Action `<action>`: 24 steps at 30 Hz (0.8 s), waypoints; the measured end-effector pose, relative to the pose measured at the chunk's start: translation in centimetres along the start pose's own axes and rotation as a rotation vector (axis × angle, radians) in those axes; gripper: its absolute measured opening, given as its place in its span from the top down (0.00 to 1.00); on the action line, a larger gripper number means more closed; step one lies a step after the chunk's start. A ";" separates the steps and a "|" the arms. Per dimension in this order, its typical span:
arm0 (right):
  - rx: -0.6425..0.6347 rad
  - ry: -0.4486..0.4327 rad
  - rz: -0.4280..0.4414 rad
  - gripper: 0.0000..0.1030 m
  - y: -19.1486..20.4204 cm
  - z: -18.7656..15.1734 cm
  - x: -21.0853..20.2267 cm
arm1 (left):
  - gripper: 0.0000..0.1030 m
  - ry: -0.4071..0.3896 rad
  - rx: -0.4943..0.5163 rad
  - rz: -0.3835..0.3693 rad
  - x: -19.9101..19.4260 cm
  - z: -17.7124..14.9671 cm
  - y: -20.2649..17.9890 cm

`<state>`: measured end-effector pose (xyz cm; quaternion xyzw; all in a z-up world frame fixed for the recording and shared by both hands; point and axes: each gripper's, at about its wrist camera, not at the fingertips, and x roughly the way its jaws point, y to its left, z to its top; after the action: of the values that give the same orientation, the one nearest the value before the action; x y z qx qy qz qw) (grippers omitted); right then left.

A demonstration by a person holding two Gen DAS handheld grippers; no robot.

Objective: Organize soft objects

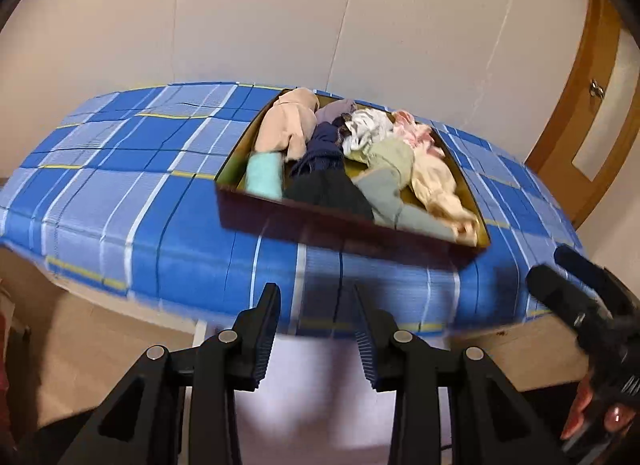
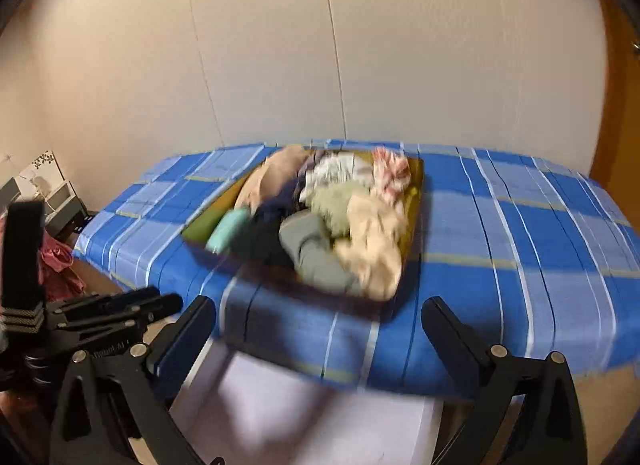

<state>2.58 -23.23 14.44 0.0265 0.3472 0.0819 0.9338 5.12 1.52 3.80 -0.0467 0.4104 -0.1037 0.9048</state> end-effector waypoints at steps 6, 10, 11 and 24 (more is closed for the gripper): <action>-0.005 0.043 -0.107 0.00 2.1 -5.4 -1.9 | 0.65 -0.002 0.031 0.088 -2.9 -4.9 -1.1; 0.007 0.006 -0.092 0.00 3.0 -7.2 -4.5 | 0.65 -0.046 0.023 0.114 -5.4 -7.1 -1.3; 0.021 -0.007 -0.093 0.00 3.2 -7.6 -5.2 | 0.65 -0.052 0.021 0.111 -5.9 -7.4 -1.3; 0.029 -0.022 -0.174 0.00 4.6 -10.3 -9.3 | 0.65 -0.062 0.060 0.155 -9.7 -10.8 -2.4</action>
<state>-11.72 -20.36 13.13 0.0107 0.3391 -0.0047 0.9407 -9.63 1.34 4.17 0.0090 0.3811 -0.0443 0.9234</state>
